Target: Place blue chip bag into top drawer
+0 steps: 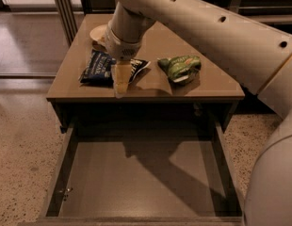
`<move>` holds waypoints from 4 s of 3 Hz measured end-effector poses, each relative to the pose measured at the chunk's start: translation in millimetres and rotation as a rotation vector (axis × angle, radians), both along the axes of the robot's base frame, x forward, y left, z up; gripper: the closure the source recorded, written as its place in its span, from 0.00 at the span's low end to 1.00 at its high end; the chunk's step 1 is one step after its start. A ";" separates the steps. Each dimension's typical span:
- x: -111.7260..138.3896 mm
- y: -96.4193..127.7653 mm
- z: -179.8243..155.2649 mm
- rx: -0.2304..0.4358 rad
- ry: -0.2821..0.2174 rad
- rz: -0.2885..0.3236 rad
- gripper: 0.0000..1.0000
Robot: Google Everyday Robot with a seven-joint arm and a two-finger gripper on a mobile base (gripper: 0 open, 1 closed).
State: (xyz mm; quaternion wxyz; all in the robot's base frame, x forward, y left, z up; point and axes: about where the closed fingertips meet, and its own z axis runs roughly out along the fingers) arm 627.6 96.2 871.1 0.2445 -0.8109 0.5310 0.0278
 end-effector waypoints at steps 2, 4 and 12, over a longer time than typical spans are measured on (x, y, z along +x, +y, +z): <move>0.0 9.0 -29.4 -0.051 0.005 -0.009 0.16; 0.0 9.1 -29.5 -0.051 0.006 -0.008 0.62; 0.4 9.3 -30.5 -0.054 0.007 -0.008 0.00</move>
Offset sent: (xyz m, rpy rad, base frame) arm 0.0001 0.0082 -0.0252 -0.0440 0.0041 -0.0068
